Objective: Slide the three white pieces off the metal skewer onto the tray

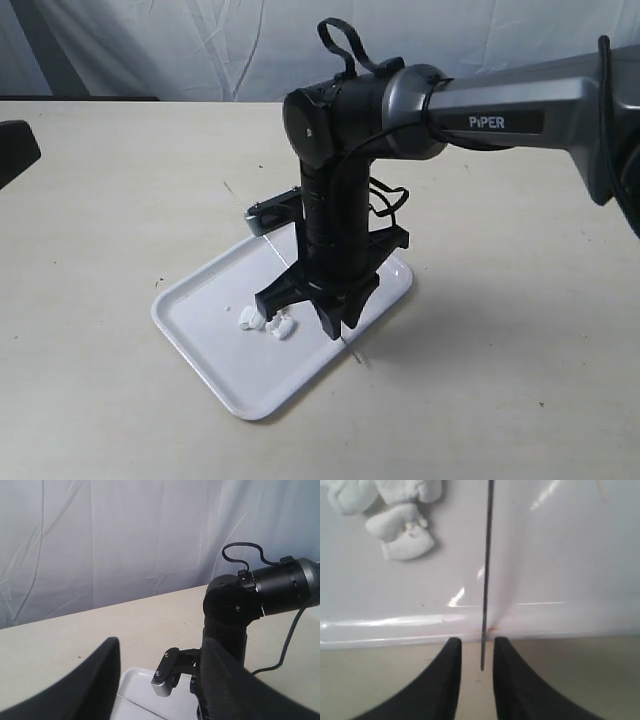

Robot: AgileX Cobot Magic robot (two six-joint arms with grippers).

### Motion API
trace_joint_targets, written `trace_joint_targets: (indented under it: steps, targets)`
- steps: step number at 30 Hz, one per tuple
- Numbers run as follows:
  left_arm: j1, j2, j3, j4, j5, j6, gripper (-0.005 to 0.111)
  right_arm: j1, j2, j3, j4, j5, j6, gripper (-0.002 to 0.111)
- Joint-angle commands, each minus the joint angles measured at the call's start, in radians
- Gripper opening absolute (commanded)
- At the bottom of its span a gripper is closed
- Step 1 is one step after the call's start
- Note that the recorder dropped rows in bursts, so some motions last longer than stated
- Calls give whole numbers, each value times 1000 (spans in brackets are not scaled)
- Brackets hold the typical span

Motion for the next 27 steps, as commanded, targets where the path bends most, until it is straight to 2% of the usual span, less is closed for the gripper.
trace_joint_targets:
  steps: [1, 5, 9, 13, 14, 17, 21, 27]
  targets:
    - [4, -5, 2, -4, 2, -5, 48, -6, -15, -5, 2, 0, 19, 24]
    - [4, -5, 2, -4, 2, -5, 48, -6, -41, -5, -9, 0, 19, 24]
    - [4, -5, 2, -4, 2, -5, 48, -6, -115, -5, -113, 0, 19, 22]
    - [4, -29, 2, -4, -15, -4, 48, -37, -219, -5, -82, 0, -9, 1]
    - [4, -46, 2, -4, -21, -4, 48, -55, -259, -2, -72, 0, -12, 0]
    - [4, -116, 2, -4, -33, 50, 48, -96, -371, 22, -49, 0, -45, -1]
    - [4, -216, 2, -4, 3, 0, 48, -150, -561, 90, 28, -67, -162, -1]
    - [4, -375, 2, -4, 54, -11, 48, -299, -844, 301, 199, -213, -355, -1]
